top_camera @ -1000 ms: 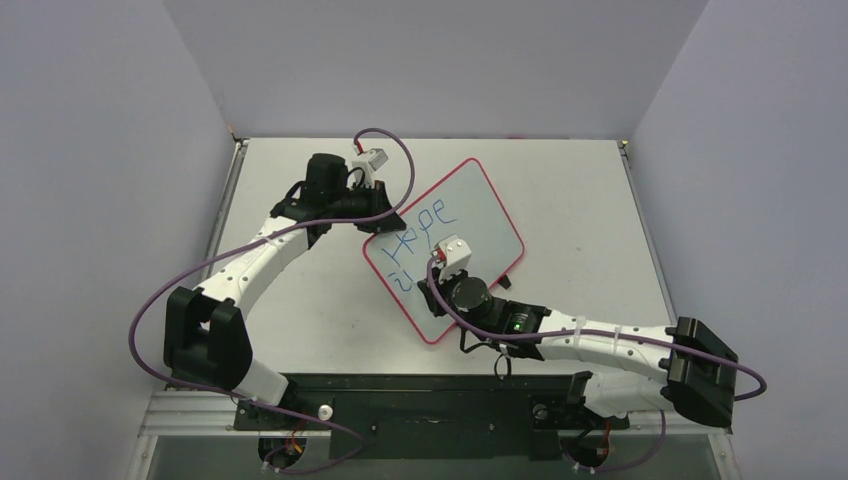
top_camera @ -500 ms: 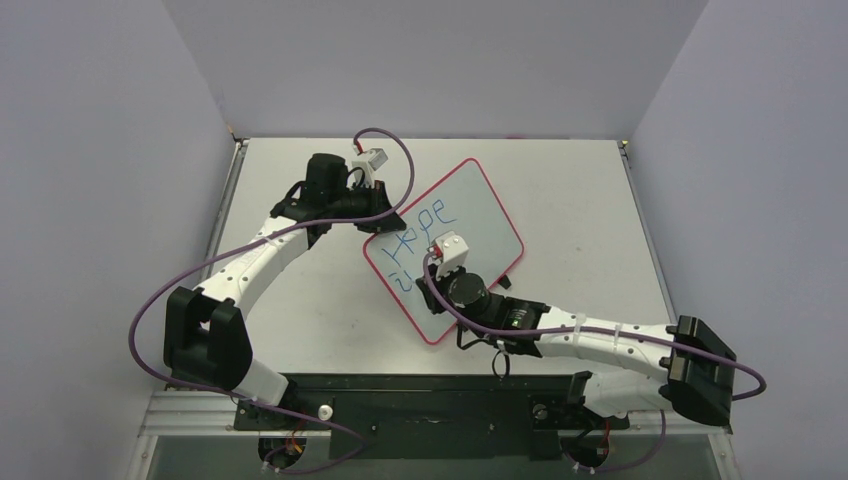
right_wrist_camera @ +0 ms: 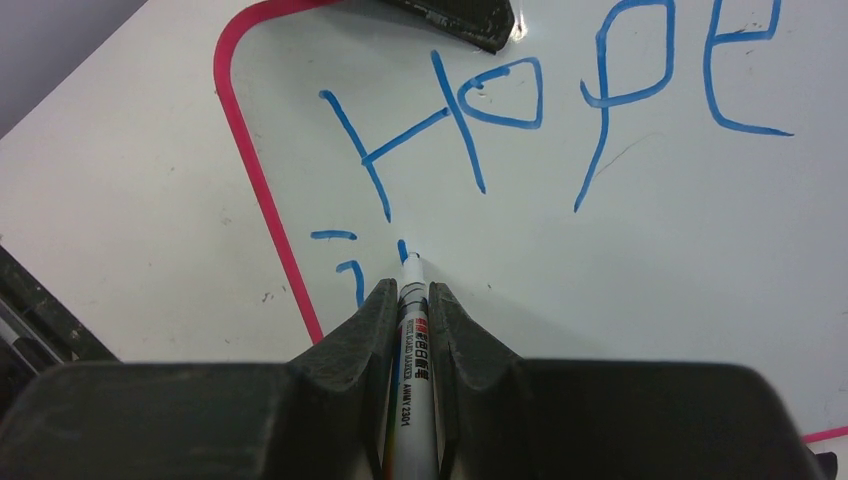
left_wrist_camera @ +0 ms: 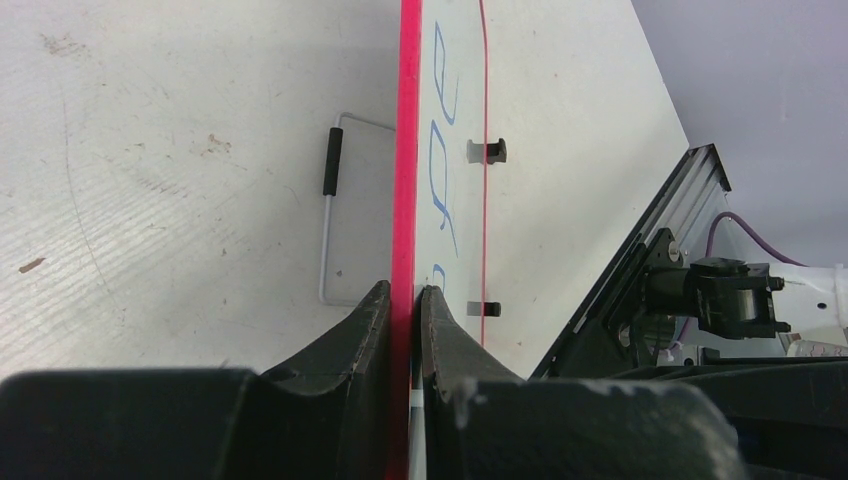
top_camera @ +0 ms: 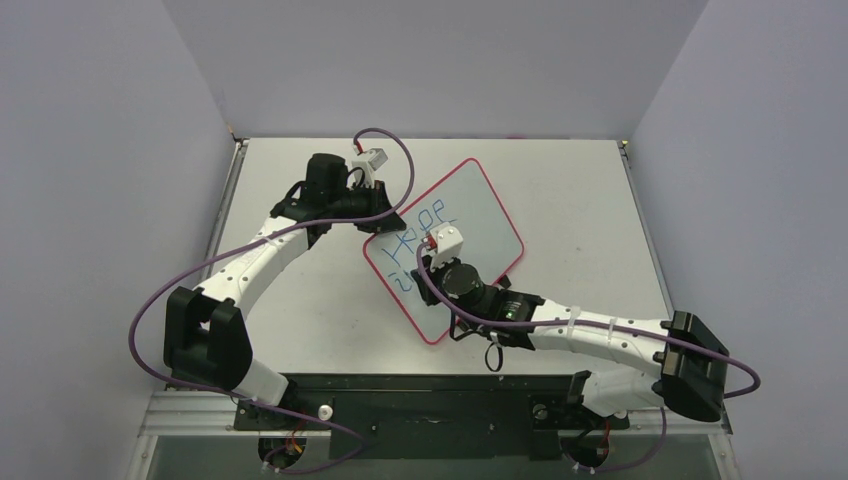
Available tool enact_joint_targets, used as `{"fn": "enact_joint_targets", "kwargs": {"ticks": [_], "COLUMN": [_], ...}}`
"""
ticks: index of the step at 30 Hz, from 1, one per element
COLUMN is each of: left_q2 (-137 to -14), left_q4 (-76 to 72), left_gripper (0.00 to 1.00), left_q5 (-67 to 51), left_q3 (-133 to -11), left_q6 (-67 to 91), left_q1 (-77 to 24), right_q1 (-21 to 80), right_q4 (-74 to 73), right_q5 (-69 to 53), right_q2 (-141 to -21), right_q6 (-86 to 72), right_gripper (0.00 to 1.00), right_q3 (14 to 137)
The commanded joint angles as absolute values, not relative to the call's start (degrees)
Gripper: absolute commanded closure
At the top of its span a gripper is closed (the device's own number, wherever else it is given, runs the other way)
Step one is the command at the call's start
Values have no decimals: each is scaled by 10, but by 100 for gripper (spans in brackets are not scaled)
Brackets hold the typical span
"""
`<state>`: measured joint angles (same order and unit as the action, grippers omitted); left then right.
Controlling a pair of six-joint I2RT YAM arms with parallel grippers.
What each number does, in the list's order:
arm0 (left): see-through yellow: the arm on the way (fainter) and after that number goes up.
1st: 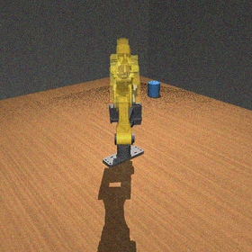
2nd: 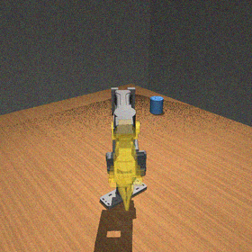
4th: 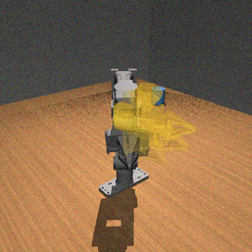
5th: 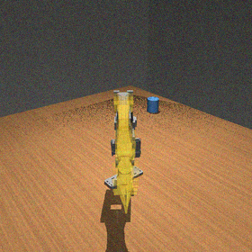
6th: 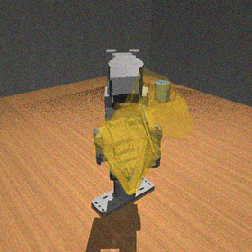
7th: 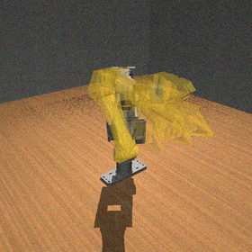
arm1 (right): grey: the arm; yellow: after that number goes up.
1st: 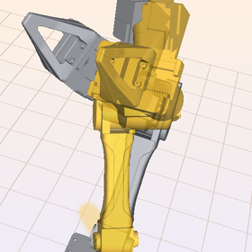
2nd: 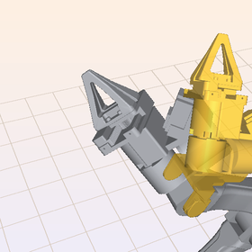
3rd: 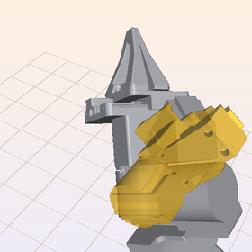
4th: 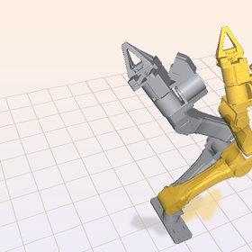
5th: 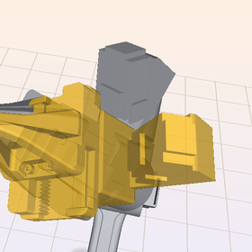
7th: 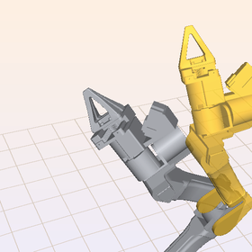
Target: Write a sentence on the whiteboard
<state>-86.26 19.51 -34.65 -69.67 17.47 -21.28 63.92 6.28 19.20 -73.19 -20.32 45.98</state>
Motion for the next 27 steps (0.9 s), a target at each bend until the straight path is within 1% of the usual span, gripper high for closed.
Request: {"fn": "enact_joint_targets", "kwargs": {"ticks": [1, 10, 20, 27], "left_q2": [-836, -834, -834, -831], "left_q4": [176, 177, 177, 177], "left_gripper": [100, 100, 100, 100], "left_q5": [-288, -287, -286, -287], "left_q3": [-699, -700, -701, -700], "left_q6": [148, 147, 146, 148], "left_q1": [-208, -209, -207, -207], "right_q1": [622, 611, 613, 621], "right_q4": [69, 59, 50, 39], "right_q5": [192, 188, 185, 194], "right_q2": [-743, -748, -720, -707], "right_q6": [-212, -213, -235, -238], "right_gripper": [100, 100, 100, 100], "right_q3": [488, 491, 442, 430]}}
